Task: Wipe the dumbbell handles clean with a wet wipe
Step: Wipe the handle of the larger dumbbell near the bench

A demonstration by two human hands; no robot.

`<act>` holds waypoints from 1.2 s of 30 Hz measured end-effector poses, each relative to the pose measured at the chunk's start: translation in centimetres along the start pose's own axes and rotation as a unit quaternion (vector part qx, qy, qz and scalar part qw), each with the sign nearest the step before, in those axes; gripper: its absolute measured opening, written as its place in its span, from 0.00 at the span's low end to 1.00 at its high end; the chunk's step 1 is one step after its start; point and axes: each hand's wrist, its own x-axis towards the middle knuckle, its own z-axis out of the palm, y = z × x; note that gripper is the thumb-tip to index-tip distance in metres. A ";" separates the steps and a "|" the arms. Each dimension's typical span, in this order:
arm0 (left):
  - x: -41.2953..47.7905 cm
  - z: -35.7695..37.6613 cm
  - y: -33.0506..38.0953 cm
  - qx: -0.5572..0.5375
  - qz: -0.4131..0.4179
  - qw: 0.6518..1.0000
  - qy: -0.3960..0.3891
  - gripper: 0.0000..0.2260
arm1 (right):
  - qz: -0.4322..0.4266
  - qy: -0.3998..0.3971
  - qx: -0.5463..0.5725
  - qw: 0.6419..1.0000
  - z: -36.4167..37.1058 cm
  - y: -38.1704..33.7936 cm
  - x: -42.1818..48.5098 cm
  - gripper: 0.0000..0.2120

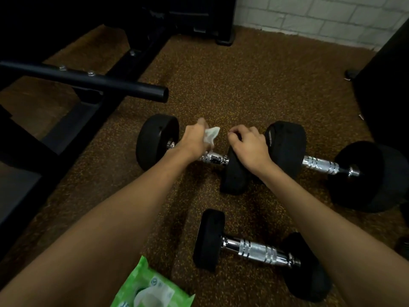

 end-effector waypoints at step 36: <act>0.4 1.7 0.3 0.109 0.071 0.979 -0.155 0.10 | -0.028 0.039 -0.019 0.999 0.9 0.3 -1.5 0.15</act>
